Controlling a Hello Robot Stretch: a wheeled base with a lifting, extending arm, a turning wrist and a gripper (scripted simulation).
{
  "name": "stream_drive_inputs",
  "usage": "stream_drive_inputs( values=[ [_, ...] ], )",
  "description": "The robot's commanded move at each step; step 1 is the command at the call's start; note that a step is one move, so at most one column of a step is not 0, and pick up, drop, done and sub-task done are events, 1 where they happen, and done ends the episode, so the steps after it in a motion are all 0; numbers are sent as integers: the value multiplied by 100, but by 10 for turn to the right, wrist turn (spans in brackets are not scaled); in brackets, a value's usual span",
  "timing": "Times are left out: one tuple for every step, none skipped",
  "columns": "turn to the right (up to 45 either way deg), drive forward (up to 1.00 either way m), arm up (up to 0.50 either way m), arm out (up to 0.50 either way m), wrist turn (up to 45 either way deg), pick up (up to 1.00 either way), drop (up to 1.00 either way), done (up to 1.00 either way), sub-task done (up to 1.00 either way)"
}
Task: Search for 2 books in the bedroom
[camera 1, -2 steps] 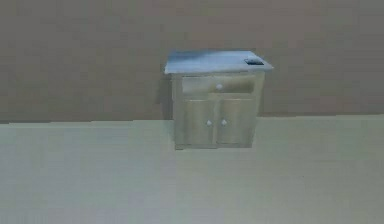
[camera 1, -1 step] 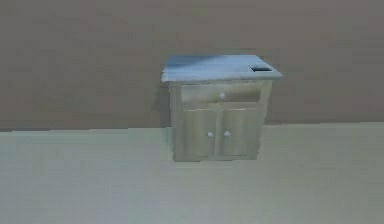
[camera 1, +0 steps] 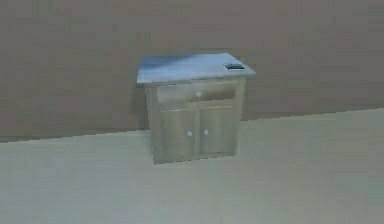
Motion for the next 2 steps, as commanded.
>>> stream_drive_inputs(
  values=[
    [0, 95, 0, 0, 0, 0, 0, 0, 0],
    [210, 0, 0, 0, 0, 0, 0, 0, 0]
  ],
)
